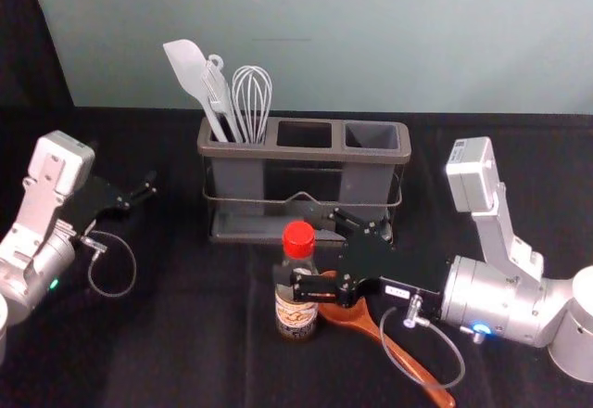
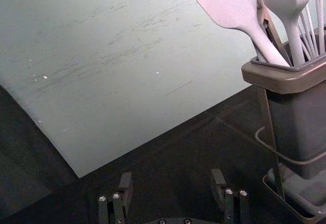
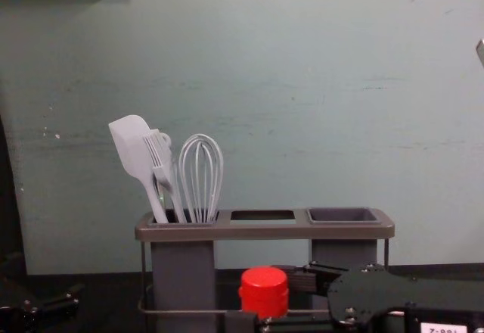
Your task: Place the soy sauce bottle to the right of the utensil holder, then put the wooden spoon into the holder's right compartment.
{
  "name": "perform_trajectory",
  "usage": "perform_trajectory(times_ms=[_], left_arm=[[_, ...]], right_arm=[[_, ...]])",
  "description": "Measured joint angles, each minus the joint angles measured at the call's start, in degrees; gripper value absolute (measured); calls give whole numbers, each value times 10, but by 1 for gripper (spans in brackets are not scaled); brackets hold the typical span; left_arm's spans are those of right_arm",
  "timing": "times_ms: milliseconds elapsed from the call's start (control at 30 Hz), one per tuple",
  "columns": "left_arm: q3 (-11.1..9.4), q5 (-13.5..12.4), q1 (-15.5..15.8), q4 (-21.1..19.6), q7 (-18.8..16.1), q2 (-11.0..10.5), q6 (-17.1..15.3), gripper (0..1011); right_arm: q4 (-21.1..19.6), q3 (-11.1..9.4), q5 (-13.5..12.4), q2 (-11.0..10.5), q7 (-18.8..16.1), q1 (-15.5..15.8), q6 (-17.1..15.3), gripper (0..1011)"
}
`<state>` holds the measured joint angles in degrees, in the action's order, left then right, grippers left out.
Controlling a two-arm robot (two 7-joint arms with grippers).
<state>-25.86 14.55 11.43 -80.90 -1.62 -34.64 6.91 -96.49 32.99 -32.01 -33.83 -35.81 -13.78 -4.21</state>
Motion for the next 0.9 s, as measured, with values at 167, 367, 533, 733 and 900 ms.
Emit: perform_trajectory(times_ms=[167, 367, 533, 733, 900], left_arm=[[0, 0, 0, 0, 0, 0, 0, 1005], [0, 0, 0, 0, 0, 0, 0, 1005], [0, 0, 0, 0, 0, 0, 0, 1005], [0, 0, 0, 0, 0, 0, 0, 1005], [0, 0, 0, 0, 0, 0, 0, 1005]], right_arm=[[-1, -1, -1, -1, -2, 1, 0, 909], [-2, -1, -1, -1, -2, 1, 0, 736], [-2, -1, -2, -1, -2, 1, 0, 577], [-2, -2, -2, -2, -2, 2, 0, 403], [-2, -2, -2, -2, -3, 2, 0, 384]])
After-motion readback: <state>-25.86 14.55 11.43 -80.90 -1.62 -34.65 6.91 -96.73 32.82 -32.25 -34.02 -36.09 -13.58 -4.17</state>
